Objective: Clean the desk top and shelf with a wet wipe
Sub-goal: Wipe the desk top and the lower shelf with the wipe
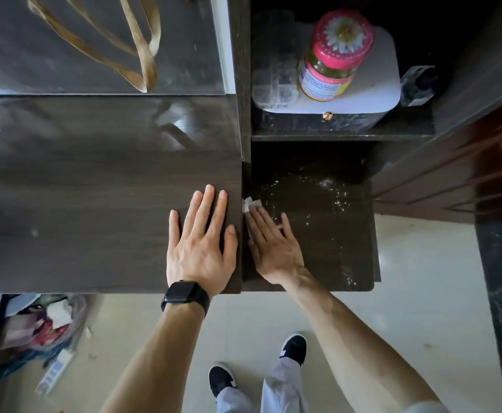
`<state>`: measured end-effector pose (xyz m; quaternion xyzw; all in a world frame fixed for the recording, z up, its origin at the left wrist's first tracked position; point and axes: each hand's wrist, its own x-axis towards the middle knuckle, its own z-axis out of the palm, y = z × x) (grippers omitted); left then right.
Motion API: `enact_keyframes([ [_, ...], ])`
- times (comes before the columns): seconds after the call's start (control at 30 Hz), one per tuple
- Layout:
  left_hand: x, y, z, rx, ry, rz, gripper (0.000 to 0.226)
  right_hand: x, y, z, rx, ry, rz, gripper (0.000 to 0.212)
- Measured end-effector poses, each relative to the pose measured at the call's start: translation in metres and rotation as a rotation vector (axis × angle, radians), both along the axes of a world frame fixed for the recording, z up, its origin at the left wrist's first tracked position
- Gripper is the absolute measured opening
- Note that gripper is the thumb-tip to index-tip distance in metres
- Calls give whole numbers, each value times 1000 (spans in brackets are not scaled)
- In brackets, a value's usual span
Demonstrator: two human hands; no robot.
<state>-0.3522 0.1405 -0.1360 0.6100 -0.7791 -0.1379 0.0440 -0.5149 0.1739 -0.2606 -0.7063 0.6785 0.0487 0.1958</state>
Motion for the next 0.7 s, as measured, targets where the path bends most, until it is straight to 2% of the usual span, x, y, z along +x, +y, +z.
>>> enact_keyframes([
  [0.1, -2, 2, 1, 5, 3, 8, 58, -9, 21, 4, 4, -8, -289, 62],
  [0.13, -2, 1, 1, 9, 0, 11, 58, -10, 32, 6, -12, 1, -318, 64],
  [0.23, -3, -3, 2, 15, 0, 6, 58, -6, 53, 7, -33, 14, -154, 67],
  [0.4, 0, 0, 1, -16, 22, 15, 57, -5, -10, 2, -4, -9, 139, 64],
  [0.47, 0, -2, 1, -27, 20, 25, 57, -16, -36, 4, 24, 7, 112, 63],
  [0.63, 0, 0, 1, -24, 8, 29, 56, -52, -20, 8, 40, 41, -234, 65],
  [0.7, -1, 1, 2, -21, 1, 32, 57, -49, -1, 10, 56, 68, -195, 67],
])
